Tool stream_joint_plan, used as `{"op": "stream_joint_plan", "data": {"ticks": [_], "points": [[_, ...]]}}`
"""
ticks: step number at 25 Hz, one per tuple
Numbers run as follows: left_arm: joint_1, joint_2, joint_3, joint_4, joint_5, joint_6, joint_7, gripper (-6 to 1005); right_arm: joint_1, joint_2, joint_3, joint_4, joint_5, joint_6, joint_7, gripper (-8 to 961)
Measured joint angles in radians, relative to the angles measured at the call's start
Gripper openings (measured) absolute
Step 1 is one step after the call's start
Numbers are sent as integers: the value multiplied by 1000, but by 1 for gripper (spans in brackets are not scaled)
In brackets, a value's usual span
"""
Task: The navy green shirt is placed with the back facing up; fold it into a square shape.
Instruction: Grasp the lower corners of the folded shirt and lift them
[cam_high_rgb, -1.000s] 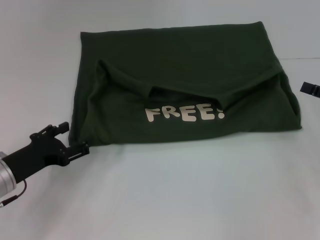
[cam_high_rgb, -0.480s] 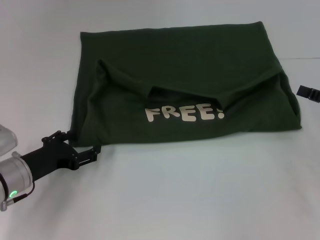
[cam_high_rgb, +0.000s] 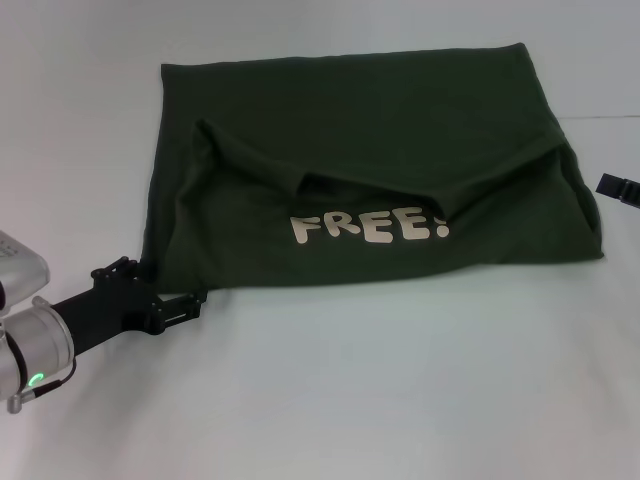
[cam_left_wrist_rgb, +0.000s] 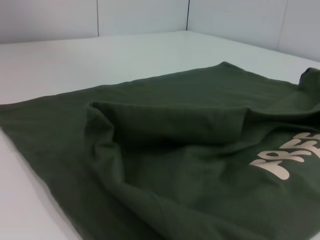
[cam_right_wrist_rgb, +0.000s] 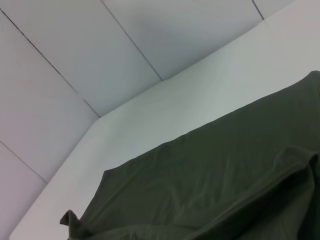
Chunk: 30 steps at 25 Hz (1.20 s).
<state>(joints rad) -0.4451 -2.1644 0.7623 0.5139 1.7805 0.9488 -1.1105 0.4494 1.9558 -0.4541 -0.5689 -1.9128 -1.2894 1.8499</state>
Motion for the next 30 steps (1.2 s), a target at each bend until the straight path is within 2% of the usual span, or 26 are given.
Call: {"op": "stream_joint_plan", "data": {"ticks": [10,14,20,30], "points": [[4,0,14,7,5,7,-6,889,-2,0,5,0,0,9,0,728],[2,1,22,13,5,5,-19,709,-1,0,12,0,0,9,0,728],[0,2,23,24,5,-8,-39,494,-5,0,14,0,0,9,0,729],[-16,1,25,23,27,-34,-53,274,-13,1,17,0,0,8,0,726]]}}
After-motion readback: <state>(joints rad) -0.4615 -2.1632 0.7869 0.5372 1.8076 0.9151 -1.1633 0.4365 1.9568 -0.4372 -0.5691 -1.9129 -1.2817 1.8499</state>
